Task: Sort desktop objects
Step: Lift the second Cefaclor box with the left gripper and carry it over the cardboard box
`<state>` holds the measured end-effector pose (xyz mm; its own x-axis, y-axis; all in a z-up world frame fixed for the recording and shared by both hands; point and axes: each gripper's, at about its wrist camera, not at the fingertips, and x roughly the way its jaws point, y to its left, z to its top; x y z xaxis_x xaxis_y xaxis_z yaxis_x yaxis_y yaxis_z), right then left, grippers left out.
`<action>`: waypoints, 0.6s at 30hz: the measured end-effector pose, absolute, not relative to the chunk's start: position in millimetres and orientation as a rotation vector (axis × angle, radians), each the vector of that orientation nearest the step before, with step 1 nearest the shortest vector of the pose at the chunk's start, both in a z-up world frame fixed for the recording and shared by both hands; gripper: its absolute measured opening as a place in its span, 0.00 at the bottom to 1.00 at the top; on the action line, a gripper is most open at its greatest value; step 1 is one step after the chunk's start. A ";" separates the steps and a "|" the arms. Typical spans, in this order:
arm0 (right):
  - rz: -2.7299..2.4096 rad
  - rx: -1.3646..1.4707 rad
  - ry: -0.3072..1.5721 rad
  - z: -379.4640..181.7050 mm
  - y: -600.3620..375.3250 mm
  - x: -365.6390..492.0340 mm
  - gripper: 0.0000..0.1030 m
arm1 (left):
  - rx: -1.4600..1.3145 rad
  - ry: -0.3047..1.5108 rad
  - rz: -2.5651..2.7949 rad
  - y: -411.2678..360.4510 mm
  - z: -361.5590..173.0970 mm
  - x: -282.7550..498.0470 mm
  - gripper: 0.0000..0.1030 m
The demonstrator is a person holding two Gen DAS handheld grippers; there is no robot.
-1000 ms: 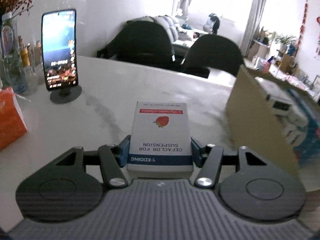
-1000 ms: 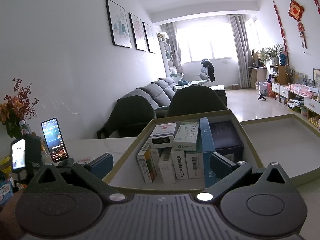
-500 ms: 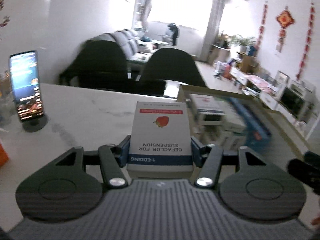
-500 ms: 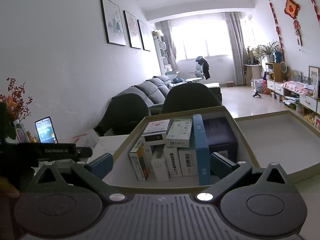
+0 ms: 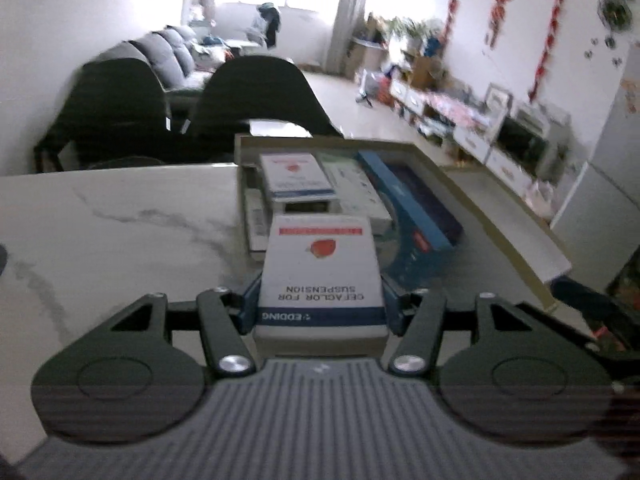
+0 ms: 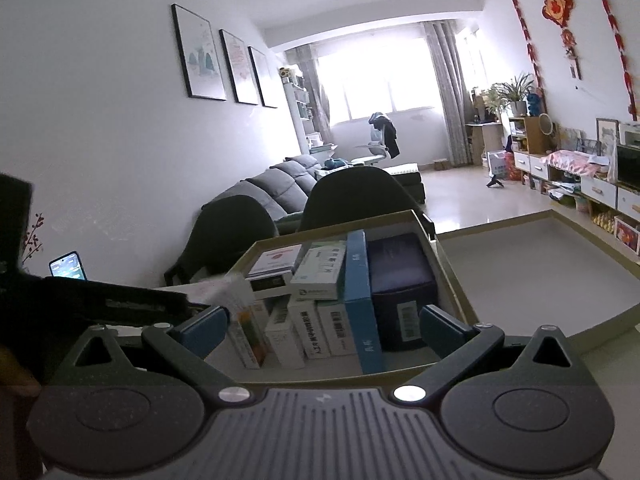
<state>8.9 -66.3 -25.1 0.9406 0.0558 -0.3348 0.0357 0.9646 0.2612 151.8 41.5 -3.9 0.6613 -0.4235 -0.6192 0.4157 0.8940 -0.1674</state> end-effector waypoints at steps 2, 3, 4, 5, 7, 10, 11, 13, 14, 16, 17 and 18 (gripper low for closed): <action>0.009 0.272 0.348 -26.6 -69.4 9.5 1.00 | 0.002 0.724 -0.498 30.9 -5.1 156.0 0.55; 0.007 0.276 0.348 -27.4 -71.3 9.8 1.00 | 0.012 0.730 -0.507 24.9 -5.1 157.0 0.55; 0.004 0.279 0.348 -28.1 -73.3 10.1 1.00 | 0.027 0.738 -0.511 19.3 -5.7 158.6 0.55; -0.001 0.281 0.349 -28.8 -75.1 10.5 1.00 | 0.039 0.747 -0.512 14.3 -6.5 160.1 0.55; -0.030 0.275 0.349 -30.4 -78.8 11.6 1.00 | 0.052 0.770 -0.519 6.3 -8.7 164.7 0.55; -0.050 0.285 0.350 -33.1 -86.4 12.4 1.00 | 0.057 0.814 -0.527 -3.4 -14.4 170.5 0.55; -0.052 0.290 0.350 -33.9 -88.9 12.4 1.00 | 0.058 0.824 -0.526 -5.8 -16.5 171.1 0.55; -0.052 0.298 0.350 -35.0 -92.2 12.0 1.00 | 0.055 0.840 -0.524 -9.9 -20.1 172.1 0.55; -0.055 0.296 0.349 -35.2 -92.7 11.8 1.00 | 0.051 0.847 -0.524 -11.5 -21.6 172.6 0.55; -0.059 0.293 0.350 -36.4 -93.8 11.8 1.00 | 0.046 0.857 -0.520 -13.9 -24.4 173.8 0.55; -0.060 0.295 0.351 -37.1 -94.6 12.5 1.00 | 0.045 0.860 -0.514 -14.7 -25.8 174.7 0.55; -0.060 0.297 0.353 -37.6 -95.2 12.7 1.00 | 0.044 0.862 -0.509 -15.5 -27.1 175.5 0.56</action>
